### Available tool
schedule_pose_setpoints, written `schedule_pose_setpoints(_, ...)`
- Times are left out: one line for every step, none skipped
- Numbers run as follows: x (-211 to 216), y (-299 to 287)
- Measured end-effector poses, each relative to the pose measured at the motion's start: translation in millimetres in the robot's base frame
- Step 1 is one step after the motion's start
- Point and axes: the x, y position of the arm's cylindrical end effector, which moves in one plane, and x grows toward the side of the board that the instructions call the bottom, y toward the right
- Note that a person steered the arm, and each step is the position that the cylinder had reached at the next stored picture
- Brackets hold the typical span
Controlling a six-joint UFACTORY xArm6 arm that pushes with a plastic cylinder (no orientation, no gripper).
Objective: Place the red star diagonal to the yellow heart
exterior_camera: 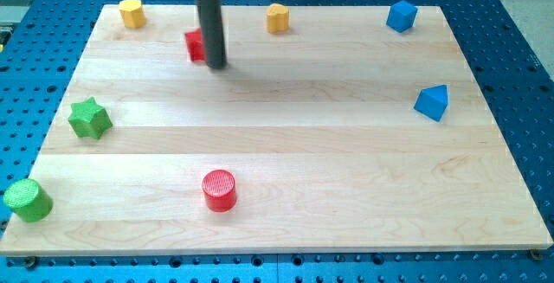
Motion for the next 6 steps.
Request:
schedule_pose_setpoints(-29,-62)
schedule_pose_setpoints(13,-90)
schedule_pose_setpoints(-54,-140)
schedule_pose_setpoints(-73,-101)
schedule_pose_setpoints(-68,-45)
schedule_pose_setpoints(22,14)
